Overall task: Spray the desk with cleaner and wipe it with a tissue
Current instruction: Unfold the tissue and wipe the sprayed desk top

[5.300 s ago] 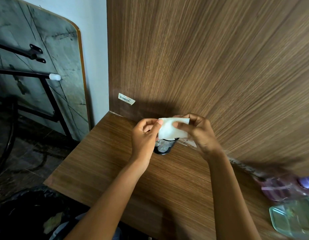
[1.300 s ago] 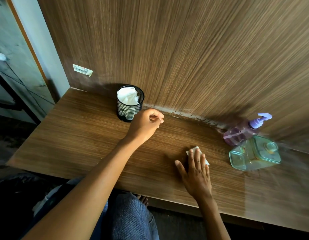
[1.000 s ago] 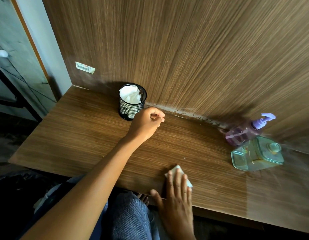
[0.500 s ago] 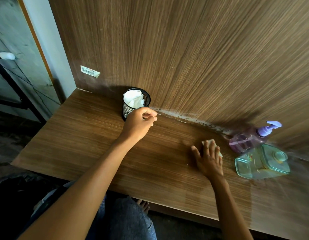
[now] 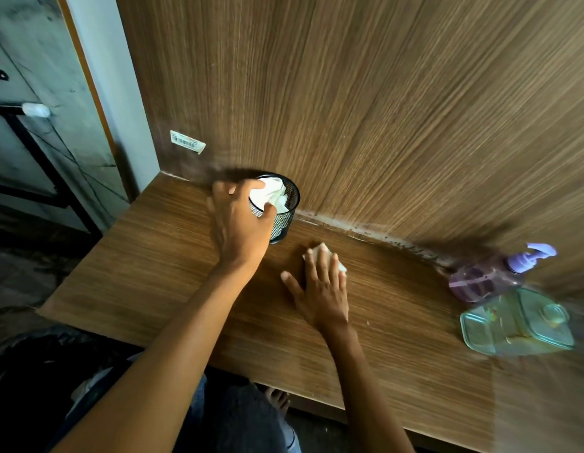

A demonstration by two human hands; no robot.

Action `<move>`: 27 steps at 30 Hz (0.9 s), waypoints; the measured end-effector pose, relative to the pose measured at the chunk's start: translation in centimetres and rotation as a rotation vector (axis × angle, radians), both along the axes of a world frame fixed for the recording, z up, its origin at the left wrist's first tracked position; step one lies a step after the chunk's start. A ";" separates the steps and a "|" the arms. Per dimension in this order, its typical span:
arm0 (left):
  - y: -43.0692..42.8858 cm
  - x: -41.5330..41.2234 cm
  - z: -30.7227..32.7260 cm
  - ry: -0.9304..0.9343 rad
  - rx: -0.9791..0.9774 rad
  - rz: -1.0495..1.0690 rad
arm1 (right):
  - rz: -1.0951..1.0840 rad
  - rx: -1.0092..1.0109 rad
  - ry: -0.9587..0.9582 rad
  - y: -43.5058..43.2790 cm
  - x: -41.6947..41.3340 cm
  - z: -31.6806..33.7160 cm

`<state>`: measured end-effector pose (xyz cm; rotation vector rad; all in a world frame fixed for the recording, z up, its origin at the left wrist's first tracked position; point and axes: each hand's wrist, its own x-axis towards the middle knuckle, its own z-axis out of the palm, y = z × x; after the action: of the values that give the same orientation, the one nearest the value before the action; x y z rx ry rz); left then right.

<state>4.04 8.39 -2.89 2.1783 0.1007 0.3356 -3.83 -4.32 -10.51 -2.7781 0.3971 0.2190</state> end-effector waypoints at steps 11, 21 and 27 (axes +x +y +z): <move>0.8 1.9 -2.7 0.156 0.056 -0.241 | -0.335 -0.049 0.050 -12.3 -4.9 0.4; 0.6 1.7 -2.4 0.094 -0.030 -0.266 | -0.111 -0.033 0.021 2.0 -7.1 0.0; 0.7 1.5 -2.3 0.097 -0.045 -0.257 | -0.195 -0.076 0.005 -6.4 -3.5 0.4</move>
<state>5.55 9.05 -5.16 2.1316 -0.1161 0.0805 -7.36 -10.75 -10.15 -2.7882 0.6868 0.1666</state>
